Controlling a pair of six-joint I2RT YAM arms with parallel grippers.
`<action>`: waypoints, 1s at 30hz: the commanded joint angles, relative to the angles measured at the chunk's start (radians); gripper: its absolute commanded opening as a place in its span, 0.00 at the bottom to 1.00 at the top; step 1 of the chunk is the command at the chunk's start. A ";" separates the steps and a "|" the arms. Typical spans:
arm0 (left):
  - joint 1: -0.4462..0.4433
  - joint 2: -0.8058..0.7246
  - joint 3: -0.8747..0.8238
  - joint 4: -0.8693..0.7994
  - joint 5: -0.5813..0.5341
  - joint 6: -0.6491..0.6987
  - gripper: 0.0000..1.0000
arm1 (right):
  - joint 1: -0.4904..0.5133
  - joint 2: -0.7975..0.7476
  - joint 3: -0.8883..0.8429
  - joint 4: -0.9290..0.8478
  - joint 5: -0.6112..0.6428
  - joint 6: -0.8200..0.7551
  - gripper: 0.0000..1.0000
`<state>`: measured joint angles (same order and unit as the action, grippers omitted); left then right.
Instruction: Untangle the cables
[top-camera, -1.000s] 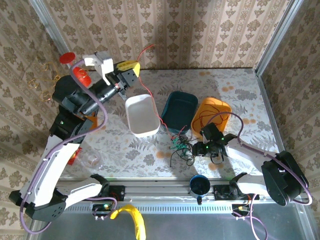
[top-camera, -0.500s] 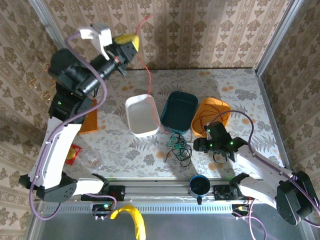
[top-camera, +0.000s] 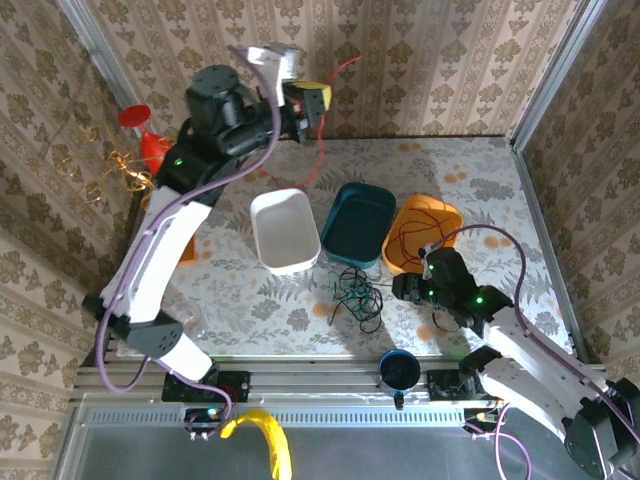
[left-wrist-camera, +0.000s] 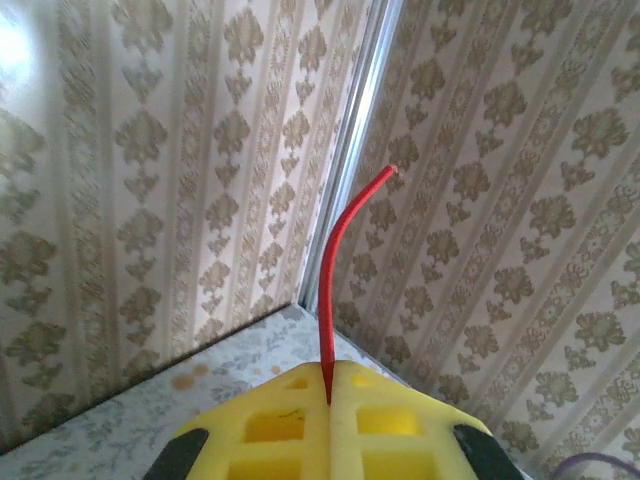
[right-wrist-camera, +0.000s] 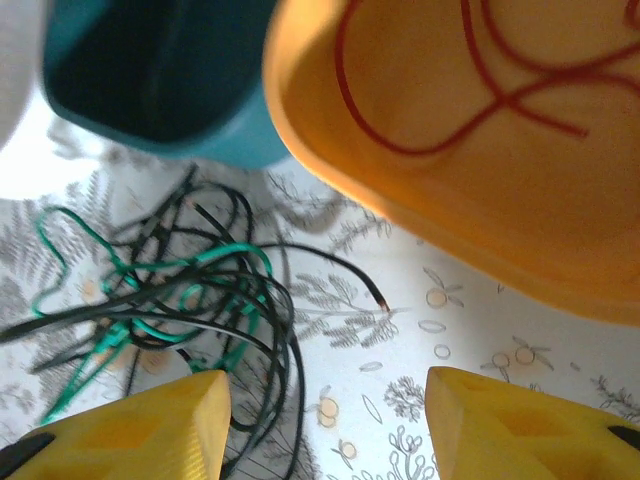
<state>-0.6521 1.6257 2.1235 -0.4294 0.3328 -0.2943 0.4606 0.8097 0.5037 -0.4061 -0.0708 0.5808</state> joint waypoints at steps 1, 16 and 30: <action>-0.007 0.120 0.184 0.047 0.050 -0.079 0.00 | -0.011 -0.076 0.081 -0.058 0.090 0.022 0.56; -0.183 0.628 0.434 0.205 0.225 -0.352 0.00 | -0.099 -0.324 0.171 -0.346 0.488 0.140 0.57; -0.247 0.702 0.026 0.366 0.150 -0.426 0.00 | -0.112 -0.314 0.169 -0.360 0.457 0.108 0.58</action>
<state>-0.8948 2.3173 2.1548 -0.1169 0.4980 -0.6968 0.3557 0.4934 0.6666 -0.7460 0.3687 0.6918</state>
